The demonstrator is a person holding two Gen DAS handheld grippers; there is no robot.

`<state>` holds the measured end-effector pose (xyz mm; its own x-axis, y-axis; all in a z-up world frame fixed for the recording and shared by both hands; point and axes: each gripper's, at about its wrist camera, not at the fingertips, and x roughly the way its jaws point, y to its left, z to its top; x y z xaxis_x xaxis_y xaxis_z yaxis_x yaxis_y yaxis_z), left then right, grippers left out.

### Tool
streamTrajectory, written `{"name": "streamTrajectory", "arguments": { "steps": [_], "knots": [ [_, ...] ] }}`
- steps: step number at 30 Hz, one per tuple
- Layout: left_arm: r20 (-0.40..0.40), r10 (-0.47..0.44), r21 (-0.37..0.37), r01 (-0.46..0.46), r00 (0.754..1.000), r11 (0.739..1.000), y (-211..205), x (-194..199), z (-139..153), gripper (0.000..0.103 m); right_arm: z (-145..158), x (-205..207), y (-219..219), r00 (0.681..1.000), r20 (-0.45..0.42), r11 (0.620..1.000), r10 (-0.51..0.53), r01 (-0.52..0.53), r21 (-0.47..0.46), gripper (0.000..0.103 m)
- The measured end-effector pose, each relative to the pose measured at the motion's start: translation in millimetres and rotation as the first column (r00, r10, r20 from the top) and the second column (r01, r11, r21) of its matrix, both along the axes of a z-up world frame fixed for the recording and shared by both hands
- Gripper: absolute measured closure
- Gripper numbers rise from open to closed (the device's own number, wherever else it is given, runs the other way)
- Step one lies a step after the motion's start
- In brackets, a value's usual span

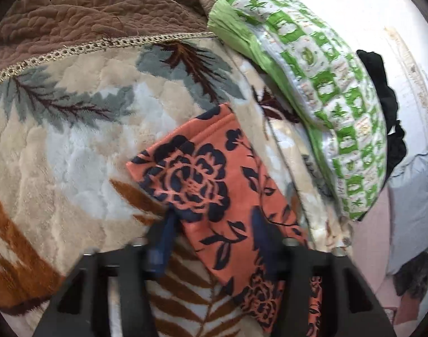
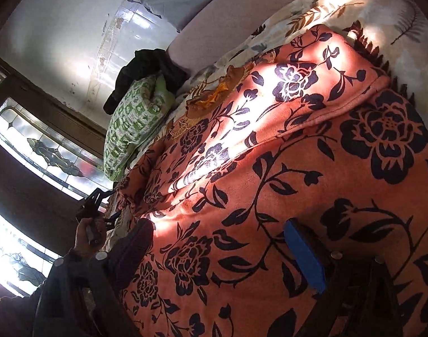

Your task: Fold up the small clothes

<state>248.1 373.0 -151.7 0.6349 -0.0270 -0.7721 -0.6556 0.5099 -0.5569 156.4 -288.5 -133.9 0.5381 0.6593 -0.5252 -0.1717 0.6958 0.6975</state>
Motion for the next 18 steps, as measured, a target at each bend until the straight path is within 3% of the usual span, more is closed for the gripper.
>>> {"name": "streamTrajectory", "arguments": {
  "steps": [1, 3, 6, 8, 10, 12, 14, 16, 18],
  "knots": [
    [-0.007, 0.000, -0.029, 0.000, 1.000, 1.000, 5.5, 1.1, -5.6, 0.099, -0.2, -0.5, 0.3, 1.000, 0.006, 1.000, 0.004, -0.004, -0.002, 0.007],
    [-0.004, -0.008, -0.022, 0.008, 1.000, 1.000, 9.5, 1.3, -4.1, 0.099, -0.2, -2.3, -0.2, 1.000, 0.017, 1.000, 0.012, -0.012, 0.000, 0.007],
    [-0.025, -0.054, 0.139, 0.057, 0.998, 0.989, -13.1, 4.0, 30.0, 0.099, -1.0, -3.7, -1.4, 0.999, 0.033, 1.000, 0.019, -0.020, 0.010, 0.007],
    [0.035, -0.124, 0.258, 0.111, 0.992, 0.960, -43.5, 4.0, 74.3, 0.099, -1.6, -4.5, -3.7, 0.999, 0.039, 0.999, 0.022, -0.023, 0.025, 0.007],
    [0.112, -0.255, 0.397, 0.192, 0.960, 0.897, -96.1, 3.8, 129.8, 0.099, -1.7, -4.4, -6.3, 0.999, 0.038, 0.999, 0.022, -0.023, 0.045, 0.007],
    [0.170, -0.414, 0.513, 0.279, 0.894, 0.812, -163.7, 1.1, 178.9, 0.099, -1.6, -4.4, -8.9, 0.999, 0.038, 0.998, 0.018, -0.020, 0.067, 0.007],
    [0.210, -0.552, 0.570, 0.358, 0.807, 0.740, -232.8, -1.1, 213.6, 0.099, -1.8, -4.3, -11.6, 0.999, 0.035, 0.996, 0.012, -0.015, 0.088, 0.007],
    [0.238, -0.664, 0.596, 0.434, 0.709, 0.676, -299.4, -3.4, 232.7, 0.099, -1.3, -5.2, -13.1, 0.999, 0.036, 0.995, 0.009, -0.013, 0.098, 0.007],
    [0.239, -0.745, 0.594, 0.513, 0.623, 0.620, -366.7, 1.4, 233.0, 0.099, -1.0, -6.7, -14.6, 0.999, 0.037, 0.994, 0.008, -0.011, 0.104, 0.007]
  ]
}}
